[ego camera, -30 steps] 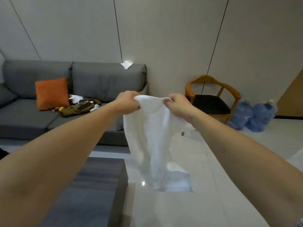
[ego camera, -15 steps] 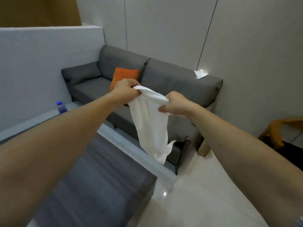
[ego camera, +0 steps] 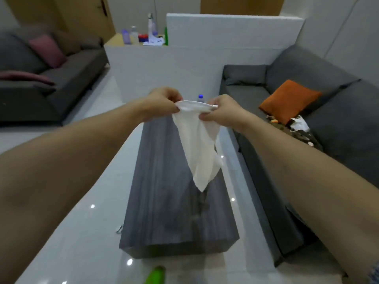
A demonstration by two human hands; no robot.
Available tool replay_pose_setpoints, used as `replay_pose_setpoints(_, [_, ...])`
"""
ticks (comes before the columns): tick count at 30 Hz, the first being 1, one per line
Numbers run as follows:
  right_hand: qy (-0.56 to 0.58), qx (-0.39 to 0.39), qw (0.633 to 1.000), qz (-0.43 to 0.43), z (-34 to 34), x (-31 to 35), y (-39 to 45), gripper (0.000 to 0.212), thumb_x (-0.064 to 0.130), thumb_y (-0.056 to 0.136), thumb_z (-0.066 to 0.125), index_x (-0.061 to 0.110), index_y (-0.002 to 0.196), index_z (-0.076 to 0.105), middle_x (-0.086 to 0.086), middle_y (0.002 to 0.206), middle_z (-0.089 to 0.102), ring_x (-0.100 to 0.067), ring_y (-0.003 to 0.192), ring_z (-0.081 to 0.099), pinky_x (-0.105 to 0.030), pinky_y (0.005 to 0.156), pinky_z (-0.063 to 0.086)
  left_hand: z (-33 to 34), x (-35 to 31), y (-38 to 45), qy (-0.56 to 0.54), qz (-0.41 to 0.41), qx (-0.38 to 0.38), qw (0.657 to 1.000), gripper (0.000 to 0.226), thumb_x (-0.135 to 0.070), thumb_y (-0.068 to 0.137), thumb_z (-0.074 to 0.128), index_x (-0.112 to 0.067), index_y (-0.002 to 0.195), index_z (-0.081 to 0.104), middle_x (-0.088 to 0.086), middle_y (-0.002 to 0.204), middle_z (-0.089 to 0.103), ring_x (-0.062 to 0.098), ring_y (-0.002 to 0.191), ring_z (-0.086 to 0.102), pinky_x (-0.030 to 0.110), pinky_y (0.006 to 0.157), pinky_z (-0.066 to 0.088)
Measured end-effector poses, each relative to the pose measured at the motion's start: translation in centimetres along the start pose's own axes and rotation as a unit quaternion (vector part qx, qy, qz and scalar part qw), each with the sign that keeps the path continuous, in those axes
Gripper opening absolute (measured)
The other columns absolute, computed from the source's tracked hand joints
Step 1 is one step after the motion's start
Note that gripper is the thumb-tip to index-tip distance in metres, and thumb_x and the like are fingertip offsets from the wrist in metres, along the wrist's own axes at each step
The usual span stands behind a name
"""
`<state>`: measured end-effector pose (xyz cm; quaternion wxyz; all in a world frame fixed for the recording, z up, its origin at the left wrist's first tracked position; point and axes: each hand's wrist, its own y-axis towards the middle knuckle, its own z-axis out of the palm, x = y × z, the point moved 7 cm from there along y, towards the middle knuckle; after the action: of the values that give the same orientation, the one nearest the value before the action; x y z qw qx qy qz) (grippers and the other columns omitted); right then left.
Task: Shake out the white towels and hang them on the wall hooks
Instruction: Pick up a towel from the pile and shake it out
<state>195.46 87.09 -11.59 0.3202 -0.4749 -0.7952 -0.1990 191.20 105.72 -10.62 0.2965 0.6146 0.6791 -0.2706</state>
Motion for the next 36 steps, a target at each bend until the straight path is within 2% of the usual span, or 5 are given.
replay_pose_setpoints(4, [0.123,0.008,0.989,-0.082,2.9,4.6,-0.3,0.024,0.028,0.076,0.074,0.01,0.091,0.072,-0.014,0.088,0.073,-0.024,0.084,0.071,-0.042,0.072,0.057,0.1,0.2,-4.4,-0.017,-0.03,0.014,0.999,0.031,-0.007,0.075,0.076,-0.021,0.101,0.068,-0.001,0.099,0.072,0.011,0.088,0.067,0.018,0.069,0.049])
replay_pose_setpoints(9, [0.211,0.044,0.97,-0.111,4.3,6.3,-1.5,0.028,0.037,0.075,0.084,0.013,0.088,0.075,-0.009,0.086,0.075,-0.022,0.083,0.073,-0.033,0.07,0.058,-3.0,0.3,-8.1,-0.048,-0.064,-0.121,0.989,0.017,-0.029,0.087,0.072,-0.016,0.099,0.074,0.003,0.1,0.073,0.015,0.093,0.068,0.025,0.074,0.058])
replay_pose_setpoints(19, [0.064,0.071,0.989,-0.114,3.2,5.8,-0.7,0.023,0.029,0.073,0.084,0.021,0.069,0.063,0.005,0.064,0.062,-0.01,0.06,0.061,-0.015,0.043,0.04,-2.0,-1.6,-7.7,-0.066,-0.066,-0.082,0.992,0.014,-0.013,0.09,0.068,-0.017,0.102,0.071,0.009,0.099,0.069,0.018,0.086,0.064,0.032,0.074,0.055])
replay_pose_setpoints(27, [-0.181,0.133,0.974,-0.027,4.5,-0.1,4.4,0.041,0.04,0.064,0.088,0.014,0.073,0.058,-0.001,0.073,0.059,-0.017,0.068,0.058,-0.028,0.056,0.045,-5.4,2.6,-2.3,0.079,-0.073,-0.169,0.98,0.012,-0.03,0.088,0.068,-0.02,0.088,0.075,0.001,0.091,0.068,0.017,0.086,0.06,0.025,0.065,0.046])
replay_pose_setpoints(36, [-0.209,-0.009,0.977,0.052,1.5,-3.6,17.6,0.026,0.036,0.087,0.072,0.01,0.086,0.069,-0.01,0.084,0.062,-0.028,0.081,0.06,-0.029,0.065,0.041,-10.6,10.5,10.8,0.144,-0.087,-0.23,0.959,0.014,-0.035,0.089,0.063,-0.026,0.079,0.068,0.001,0.085,0.066,0.025,0.086,0.06,0.031,0.072,0.046])
